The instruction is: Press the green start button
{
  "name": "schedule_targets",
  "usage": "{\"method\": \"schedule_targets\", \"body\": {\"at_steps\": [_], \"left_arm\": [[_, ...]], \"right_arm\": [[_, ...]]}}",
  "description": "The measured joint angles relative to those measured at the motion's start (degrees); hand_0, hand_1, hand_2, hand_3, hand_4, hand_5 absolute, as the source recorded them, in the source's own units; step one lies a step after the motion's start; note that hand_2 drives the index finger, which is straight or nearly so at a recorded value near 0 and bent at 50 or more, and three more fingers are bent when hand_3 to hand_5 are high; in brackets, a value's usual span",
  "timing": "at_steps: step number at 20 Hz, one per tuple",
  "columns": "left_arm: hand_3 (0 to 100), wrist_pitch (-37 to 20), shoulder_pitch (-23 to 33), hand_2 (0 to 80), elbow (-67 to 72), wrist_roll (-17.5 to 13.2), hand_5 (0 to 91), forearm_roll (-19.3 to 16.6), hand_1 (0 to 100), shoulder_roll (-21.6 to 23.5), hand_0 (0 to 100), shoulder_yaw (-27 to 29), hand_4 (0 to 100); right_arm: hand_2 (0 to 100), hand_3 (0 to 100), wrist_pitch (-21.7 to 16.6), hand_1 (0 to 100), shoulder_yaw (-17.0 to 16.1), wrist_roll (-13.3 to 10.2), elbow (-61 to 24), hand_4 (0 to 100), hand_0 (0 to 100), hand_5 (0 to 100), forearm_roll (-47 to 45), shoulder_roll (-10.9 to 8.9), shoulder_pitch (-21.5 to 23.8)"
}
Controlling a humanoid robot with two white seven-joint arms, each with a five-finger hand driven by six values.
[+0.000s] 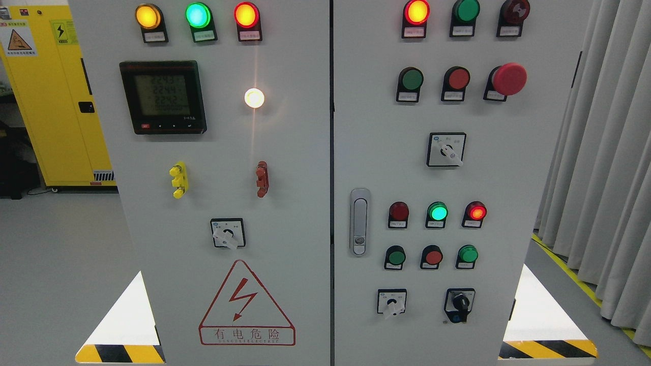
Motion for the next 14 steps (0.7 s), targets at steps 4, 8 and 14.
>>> {"method": "schedule_targets", "body": {"at_steps": [4, 8, 14], "left_arm": [[0, 0.0, 0.0, 0.0, 0.0, 0.0, 0.0, 0.0, 56, 0.1, 12, 0.0, 0], [0, 0.0, 0.0, 0.0, 0.0, 0.0, 0.0, 0.0, 56, 0.1, 12, 0.0, 0], [0, 0.0, 0.0, 0.0, 0.0, 0.0, 0.0, 0.0, 56, 0.1, 12, 0.0, 0]], "right_arm": [[0, 0, 0.0, 25, 0.0, -0.3, 0.0, 0, 15, 0, 0.0, 0.12, 0.0], [0, 0, 0.0, 25, 0.0, -0.5, 0.0, 0, 15, 0, 0.0, 0.21, 0.0], [0, 0, -6.0, 32, 1.1, 0.0, -1.0, 0, 14, 0, 0.8, 0.28, -0.4]]}}
